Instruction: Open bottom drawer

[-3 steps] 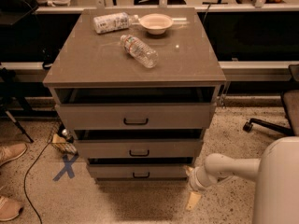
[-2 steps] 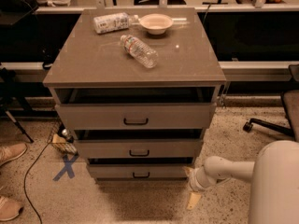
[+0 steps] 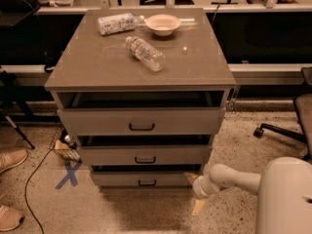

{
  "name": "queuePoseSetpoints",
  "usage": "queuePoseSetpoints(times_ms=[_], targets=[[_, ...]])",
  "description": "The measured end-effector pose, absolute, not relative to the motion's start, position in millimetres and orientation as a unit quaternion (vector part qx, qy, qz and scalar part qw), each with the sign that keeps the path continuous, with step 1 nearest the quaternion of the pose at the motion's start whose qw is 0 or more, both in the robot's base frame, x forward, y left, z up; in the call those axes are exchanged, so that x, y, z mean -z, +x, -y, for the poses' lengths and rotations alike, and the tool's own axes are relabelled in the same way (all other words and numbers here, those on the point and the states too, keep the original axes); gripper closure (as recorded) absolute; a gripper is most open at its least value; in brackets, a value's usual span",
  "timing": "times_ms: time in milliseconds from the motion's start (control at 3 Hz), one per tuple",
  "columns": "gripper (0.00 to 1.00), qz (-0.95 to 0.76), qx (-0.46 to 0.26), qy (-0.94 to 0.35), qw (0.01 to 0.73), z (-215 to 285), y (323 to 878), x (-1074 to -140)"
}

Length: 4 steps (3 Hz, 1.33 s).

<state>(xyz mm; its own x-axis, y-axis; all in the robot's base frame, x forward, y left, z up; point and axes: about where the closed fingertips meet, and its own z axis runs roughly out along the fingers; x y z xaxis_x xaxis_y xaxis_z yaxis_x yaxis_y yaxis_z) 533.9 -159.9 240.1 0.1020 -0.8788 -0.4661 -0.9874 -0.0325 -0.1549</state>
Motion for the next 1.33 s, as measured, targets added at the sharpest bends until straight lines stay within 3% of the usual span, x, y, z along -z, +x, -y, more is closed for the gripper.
queuePoseSetpoints(times_ms=[1333], targets=[[0.00, -0.648, -0.093, -0.713, 0.249, 116, 596, -194]])
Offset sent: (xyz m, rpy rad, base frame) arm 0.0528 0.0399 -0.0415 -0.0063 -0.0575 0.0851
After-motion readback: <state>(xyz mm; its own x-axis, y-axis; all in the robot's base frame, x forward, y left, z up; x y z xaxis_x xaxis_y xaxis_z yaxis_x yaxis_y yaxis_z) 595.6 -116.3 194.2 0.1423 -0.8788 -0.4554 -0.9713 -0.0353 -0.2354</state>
